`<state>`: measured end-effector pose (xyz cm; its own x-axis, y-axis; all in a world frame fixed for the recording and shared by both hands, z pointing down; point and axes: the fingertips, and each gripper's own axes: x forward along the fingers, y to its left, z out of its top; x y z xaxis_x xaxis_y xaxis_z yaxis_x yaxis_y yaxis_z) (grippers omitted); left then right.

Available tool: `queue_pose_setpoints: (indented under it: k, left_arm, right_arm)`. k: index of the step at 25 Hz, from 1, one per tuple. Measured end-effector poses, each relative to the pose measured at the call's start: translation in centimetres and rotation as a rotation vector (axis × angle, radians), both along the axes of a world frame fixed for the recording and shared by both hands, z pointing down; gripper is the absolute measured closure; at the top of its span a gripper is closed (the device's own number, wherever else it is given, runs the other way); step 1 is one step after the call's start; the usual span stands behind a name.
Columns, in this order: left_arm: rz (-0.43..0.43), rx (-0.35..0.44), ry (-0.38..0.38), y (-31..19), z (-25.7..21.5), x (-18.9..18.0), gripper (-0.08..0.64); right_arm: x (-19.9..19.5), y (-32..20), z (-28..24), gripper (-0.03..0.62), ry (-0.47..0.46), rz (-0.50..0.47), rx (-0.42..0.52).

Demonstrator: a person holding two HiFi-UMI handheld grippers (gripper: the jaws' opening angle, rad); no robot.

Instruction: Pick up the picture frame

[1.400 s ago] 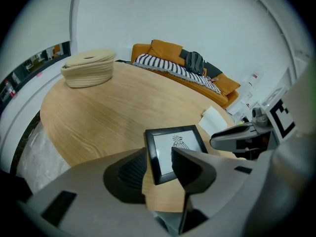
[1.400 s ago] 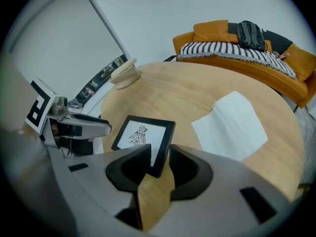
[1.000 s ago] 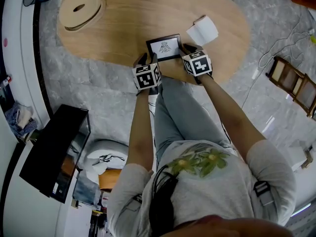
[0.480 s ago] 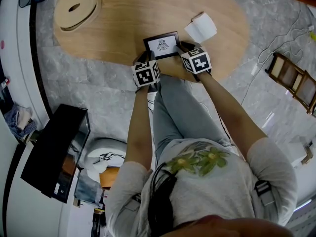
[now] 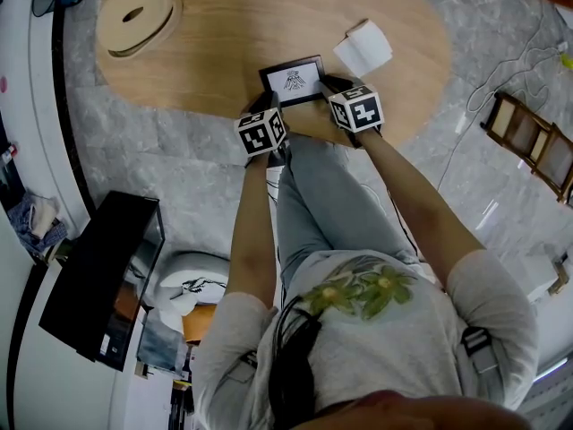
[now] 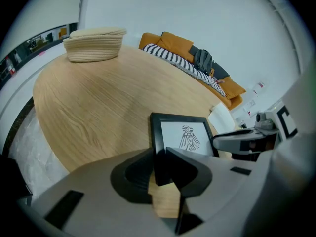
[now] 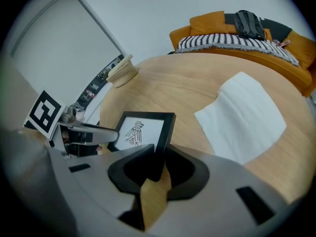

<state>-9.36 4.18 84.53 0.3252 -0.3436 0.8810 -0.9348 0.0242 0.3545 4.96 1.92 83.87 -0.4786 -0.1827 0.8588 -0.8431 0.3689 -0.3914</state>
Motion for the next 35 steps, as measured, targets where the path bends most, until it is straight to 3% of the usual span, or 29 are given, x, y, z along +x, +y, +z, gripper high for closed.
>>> queue_pose_setpoints:
  k: [17, 35]
  left_arm:
    - [0.018, -0.023, 0.0, 0.5, -1.9, -0.1, 0.472]
    - [0.032, 0.001, 0.036, -0.2, -11.7, 0.1, 0.472]
  right_arm:
    - [-0.1, 0.3, -2.0, 0.518, 0.027, -0.025, -0.038]
    - [0.4, 0.4, -11.7, 0.522, 0.013, 0.025, -0.045]
